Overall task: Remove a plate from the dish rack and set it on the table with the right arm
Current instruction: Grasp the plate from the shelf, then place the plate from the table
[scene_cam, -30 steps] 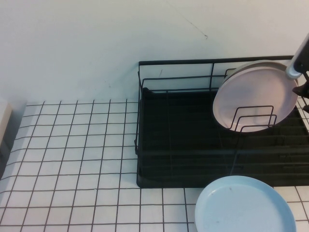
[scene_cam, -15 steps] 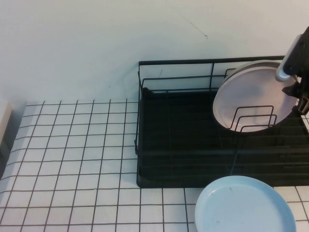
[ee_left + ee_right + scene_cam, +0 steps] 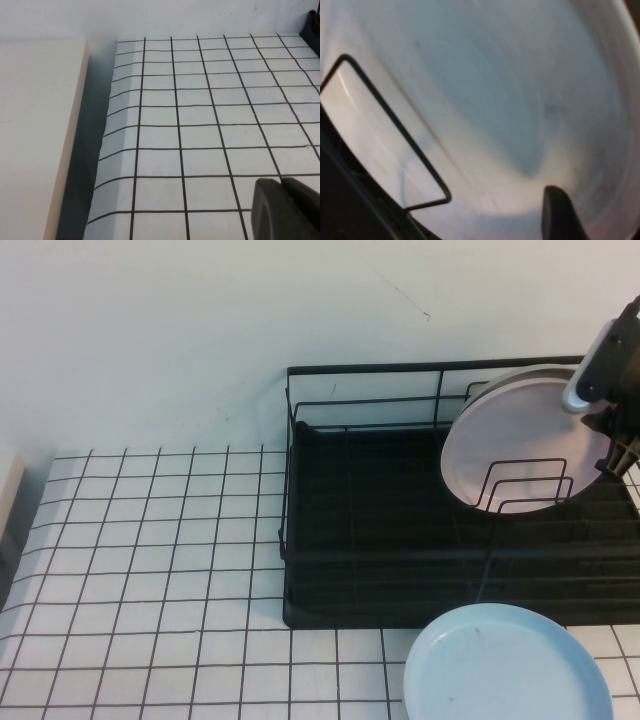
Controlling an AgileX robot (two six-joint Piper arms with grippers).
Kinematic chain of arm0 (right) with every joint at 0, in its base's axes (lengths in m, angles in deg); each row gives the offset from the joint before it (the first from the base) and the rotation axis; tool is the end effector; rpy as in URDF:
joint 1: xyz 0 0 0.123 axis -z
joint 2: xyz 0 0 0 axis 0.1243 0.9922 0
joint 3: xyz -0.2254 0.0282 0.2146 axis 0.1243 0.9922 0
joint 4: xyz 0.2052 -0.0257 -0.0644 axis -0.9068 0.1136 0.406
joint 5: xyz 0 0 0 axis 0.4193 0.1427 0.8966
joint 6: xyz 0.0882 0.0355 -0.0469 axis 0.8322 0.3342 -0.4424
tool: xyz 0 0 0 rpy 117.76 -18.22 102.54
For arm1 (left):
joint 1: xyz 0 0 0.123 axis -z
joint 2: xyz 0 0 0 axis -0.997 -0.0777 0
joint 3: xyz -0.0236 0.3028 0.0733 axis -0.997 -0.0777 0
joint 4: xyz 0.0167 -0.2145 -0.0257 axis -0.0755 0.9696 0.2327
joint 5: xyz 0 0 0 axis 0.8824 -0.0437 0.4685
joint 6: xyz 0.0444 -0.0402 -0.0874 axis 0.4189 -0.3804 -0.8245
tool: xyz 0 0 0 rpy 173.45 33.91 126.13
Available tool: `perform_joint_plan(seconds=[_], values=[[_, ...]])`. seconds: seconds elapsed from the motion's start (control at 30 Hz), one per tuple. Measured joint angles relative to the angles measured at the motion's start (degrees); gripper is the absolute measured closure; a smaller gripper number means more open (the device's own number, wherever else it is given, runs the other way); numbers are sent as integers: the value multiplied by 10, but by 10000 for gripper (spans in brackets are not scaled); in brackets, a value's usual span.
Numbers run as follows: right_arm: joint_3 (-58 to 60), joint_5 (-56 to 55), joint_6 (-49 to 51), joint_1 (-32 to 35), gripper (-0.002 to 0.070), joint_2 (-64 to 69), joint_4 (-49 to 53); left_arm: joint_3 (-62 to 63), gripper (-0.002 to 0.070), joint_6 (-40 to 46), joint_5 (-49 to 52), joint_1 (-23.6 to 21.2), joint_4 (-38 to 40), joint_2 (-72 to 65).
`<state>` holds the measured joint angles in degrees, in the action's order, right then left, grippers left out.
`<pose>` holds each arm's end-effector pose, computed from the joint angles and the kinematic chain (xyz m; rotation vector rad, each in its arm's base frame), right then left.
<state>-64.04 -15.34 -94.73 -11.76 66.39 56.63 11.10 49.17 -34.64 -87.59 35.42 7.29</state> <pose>0.3927 0.0394 0.2813 -1.1268 1.9298 -0.3961 0.0046 -0.0039 0.1750 -0.0587 1.8140 -0.0503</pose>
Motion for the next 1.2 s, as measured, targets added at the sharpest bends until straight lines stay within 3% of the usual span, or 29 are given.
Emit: perform_joint_plan(seconds=[0.1,0.17,0.23,0.6,0.9,1.07,1.2], values=[[-1,-9,-1,0,479,3,-1,0,678,0,0,0,0,0],[-2,-10,-1,0,587,5,-10,0,678,0,0,0,0,0],[-2,-12,-1,0,633,5,-19,0,678,0,0,0,0,0],[-6,-9,-4,0,652,-39,-38,0,678,0,0,0,0,0],[-20,32,1,0,658,-144,-114,0,678,0,0,0,0,0],[-21,95,20,0,658,-222,-181,0,678,0,0,0,0,0],[-27,210,109,0,659,-291,-202,0,678,0,0,0,0,0]])
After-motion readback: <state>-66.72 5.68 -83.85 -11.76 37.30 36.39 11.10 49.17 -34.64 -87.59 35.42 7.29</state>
